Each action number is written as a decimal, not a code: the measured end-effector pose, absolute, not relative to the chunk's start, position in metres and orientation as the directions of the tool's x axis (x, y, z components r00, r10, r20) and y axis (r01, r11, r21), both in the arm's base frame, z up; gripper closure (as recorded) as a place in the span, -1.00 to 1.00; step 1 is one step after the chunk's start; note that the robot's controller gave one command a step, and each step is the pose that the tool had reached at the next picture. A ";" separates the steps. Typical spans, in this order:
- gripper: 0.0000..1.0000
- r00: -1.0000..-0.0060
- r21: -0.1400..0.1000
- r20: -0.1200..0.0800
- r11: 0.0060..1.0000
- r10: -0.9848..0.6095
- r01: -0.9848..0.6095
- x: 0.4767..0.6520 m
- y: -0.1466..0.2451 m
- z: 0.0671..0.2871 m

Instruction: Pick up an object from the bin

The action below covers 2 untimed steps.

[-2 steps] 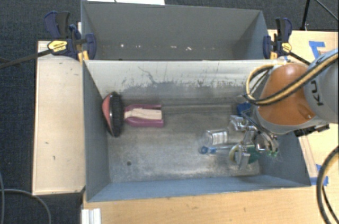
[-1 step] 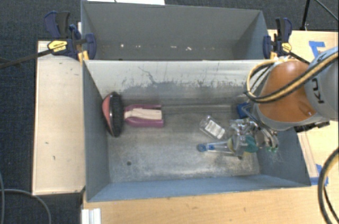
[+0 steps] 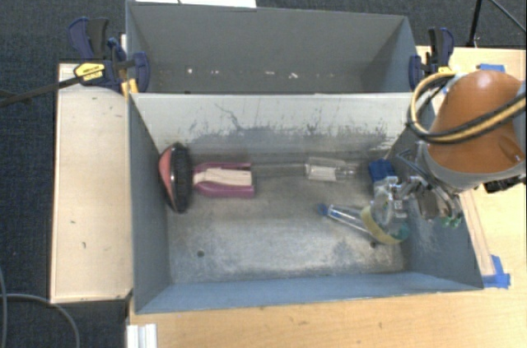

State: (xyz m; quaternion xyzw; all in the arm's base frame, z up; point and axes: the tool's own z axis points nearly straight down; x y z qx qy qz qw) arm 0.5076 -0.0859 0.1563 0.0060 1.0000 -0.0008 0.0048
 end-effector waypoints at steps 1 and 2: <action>-1.00 -1.000 0.000 -0.002 1.000 0.010 0.010 0.506 -0.085 0.152; -1.00 -0.995 0.000 0.001 0.995 0.100 0.100 0.541 -0.115 0.067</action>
Offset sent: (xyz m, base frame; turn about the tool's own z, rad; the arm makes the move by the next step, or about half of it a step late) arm 0.0000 0.0000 0.0000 0.0000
